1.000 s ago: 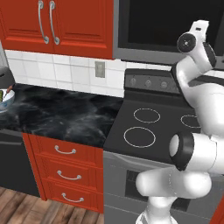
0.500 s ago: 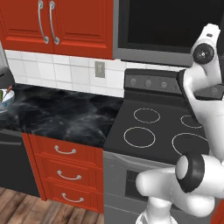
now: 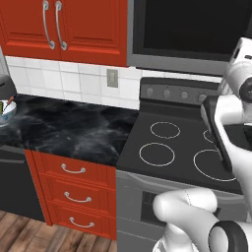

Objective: Place the bowl containing the potato and bell pepper in the microwave. Close the microwave door and press the start button to microwave the meal.

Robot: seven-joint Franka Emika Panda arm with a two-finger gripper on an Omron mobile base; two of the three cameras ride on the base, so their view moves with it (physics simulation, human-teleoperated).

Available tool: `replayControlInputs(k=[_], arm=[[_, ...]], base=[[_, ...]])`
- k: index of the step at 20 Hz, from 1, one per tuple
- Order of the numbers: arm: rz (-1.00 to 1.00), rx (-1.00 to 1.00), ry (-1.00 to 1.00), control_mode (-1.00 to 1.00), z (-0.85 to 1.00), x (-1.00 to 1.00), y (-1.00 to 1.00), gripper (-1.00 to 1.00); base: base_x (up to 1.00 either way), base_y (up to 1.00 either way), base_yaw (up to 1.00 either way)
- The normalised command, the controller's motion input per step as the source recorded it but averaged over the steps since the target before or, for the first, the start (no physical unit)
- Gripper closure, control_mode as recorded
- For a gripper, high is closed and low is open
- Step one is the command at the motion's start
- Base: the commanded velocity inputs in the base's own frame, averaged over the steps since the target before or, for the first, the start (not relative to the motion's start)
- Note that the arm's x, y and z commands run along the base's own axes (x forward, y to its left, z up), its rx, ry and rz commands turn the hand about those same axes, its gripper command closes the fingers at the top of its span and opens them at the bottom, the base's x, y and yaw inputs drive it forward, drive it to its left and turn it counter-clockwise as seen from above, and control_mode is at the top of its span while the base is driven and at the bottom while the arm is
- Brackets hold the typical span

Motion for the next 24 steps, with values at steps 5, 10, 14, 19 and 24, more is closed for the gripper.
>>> replayControlInputs(k=[5,10,14,19,24], arm=[[0.20,0.01,0.09,-1.00,0.25,-1.00,-0.01,-1.00],[0.16,0.01,0.10,-1.00,0.28,-1.00,-0.17,-1.00],[0.06,0.00,0.00,-1.00,0.11,-0.80,-0.30,-1.00],[0.00,0.00,0.00,-1.00,0.03,-0.33,-0.37,-1.00],[0.00,0.00,0.00,-1.00,0.00,-0.01,-0.10,1.00]], base=[[0.00,0.00,0.00],[0.00,0.00,0.00],[0.00,0.00,0.00],[0.00,0.00,0.00],[0.00,0.00,0.00]])
